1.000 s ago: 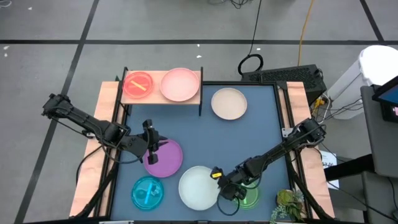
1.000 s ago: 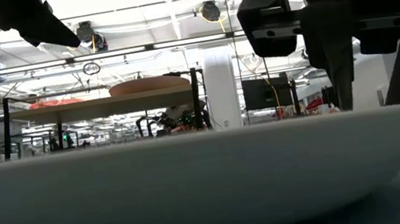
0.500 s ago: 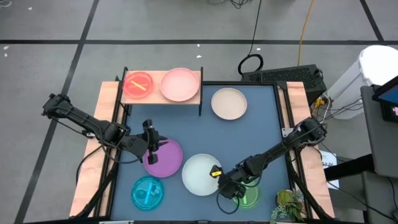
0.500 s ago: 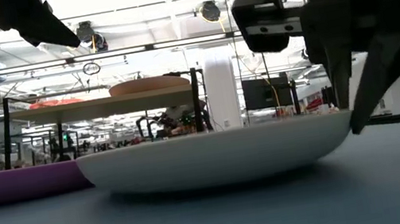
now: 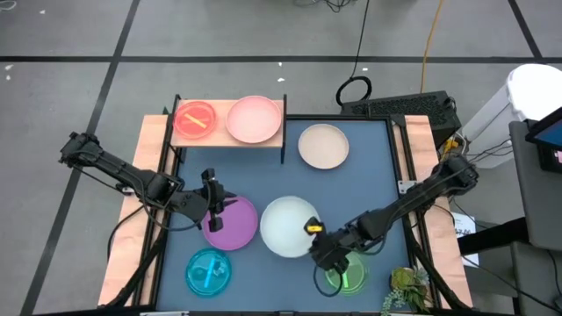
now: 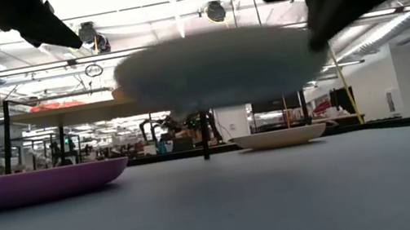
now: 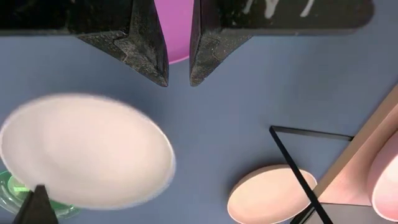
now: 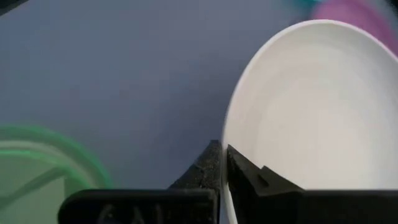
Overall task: Place and stack plates onto a shelf
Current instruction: Stack the gray plate on top of the pink plate on the shelf
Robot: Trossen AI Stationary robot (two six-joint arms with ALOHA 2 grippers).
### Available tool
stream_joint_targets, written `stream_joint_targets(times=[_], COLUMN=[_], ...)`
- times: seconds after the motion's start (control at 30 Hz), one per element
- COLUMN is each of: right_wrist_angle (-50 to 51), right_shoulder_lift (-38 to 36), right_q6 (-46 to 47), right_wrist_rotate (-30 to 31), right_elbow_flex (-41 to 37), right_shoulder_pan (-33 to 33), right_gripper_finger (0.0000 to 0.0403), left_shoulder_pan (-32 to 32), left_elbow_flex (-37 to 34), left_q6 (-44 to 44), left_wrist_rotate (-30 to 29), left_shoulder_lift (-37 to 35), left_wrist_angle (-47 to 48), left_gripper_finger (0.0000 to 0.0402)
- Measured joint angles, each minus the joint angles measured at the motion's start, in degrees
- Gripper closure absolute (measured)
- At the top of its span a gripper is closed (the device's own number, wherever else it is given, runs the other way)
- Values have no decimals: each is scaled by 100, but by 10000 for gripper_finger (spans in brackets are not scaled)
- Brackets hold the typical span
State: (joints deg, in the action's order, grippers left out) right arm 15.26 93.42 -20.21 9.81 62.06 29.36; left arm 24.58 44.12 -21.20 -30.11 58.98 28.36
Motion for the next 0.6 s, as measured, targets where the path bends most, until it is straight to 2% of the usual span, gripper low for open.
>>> stream_joint_targets(times=[0.13, 0.23, 0.37, 0.6], right_wrist_angle=[108, 109, 184, 611], right_shoulder_lift=[-241, -370, -419, -417], right_q6=[383, 564, 648, 613], right_wrist_rotate=[371, 406, 695, 919], right_elbow_flex=[0, 0, 34, 660], right_shoulder_pan=[-54, -126, -242, -608], right_gripper_finger=[402, 402, 402, 403], left_shoulder_pan=[10, 125, 415, 767], left_elbow_flex=[0, 0, 0, 0], left_q6=[-137, -266, -440, -636], left_wrist_rotate=[-4, -25, -313, -599], left_shoulder_lift=[0, 0, 0, 0], left_wrist_angle=[4, 6, 4, 8], left_gripper_finger=[329, 329, 329, 329])
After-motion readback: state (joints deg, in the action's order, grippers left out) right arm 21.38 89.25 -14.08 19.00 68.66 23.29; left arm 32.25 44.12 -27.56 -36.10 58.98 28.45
